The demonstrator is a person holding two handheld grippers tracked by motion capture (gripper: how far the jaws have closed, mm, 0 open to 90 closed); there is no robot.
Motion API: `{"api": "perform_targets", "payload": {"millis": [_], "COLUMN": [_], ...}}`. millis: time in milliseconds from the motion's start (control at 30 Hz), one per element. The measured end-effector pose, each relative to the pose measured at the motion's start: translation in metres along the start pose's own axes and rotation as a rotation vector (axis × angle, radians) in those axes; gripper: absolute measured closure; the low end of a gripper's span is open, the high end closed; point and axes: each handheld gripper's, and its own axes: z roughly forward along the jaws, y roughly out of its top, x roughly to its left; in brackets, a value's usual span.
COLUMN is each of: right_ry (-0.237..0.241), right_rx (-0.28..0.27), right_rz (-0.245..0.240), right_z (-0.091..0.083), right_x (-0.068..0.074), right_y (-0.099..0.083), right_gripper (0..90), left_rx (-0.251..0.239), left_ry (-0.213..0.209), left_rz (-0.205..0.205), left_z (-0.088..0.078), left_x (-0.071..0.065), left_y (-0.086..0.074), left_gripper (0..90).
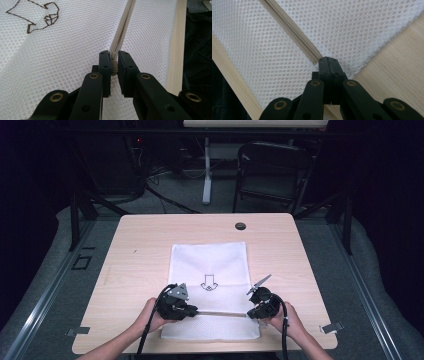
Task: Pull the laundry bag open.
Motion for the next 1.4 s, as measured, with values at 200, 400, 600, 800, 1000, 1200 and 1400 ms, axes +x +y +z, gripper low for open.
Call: {"api": "perform_targets", "payload": {"millis": [200, 400, 600, 800, 1000, 1200, 1400], "right_ry": [0.003, 0.005, 0.015, 0.009, 0.011, 0.008, 0.003], "right_rx": [-0.002, -0.001, 0.012, 0.012, 0.011, 0.013, 0.015], "right_rz": [0.0, -0.008, -0.026, -0.037, -0.038, -0.039, -0.041], "right_z": [0.0, 0.0, 0.001, 0.001, 0.001, 0.0, 0.0], "right_x": [0.0, -0.001, -0.002, -0.002, -0.002, -0.002, -0.002], "right_y": [0.0, 0.0, 0.003, 0.003, 0.003, 0.002, 0.002], "right_gripper": [90.0, 90.0, 90.0, 90.0, 90.0, 90.0, 90.0], "left_rx": [-0.004, -0.001, 0.008, 0.005, 0.01, 0.013, 0.002], "left_ry": [-0.009, -0.004, 0.003, 0.008, 0.004, 0.014, 0.01], "left_rz": [0.002, -0.026, -0.028, -0.044, -0.041, -0.049, -0.055], "left_z": [-0.003, -0.007, -0.008, -0.011, -0.013, -0.015, -0.02], "left_x": [0.001, 0.003, -0.003, 0.0, 0.0, 0.002, 0.004], "left_y": [-0.003, -0.011, -0.011, -0.016, -0.019, -0.021, -0.026], "left_gripper": [82.0, 81.9, 82.0, 82.0, 81.9, 82.0, 81.9]}}
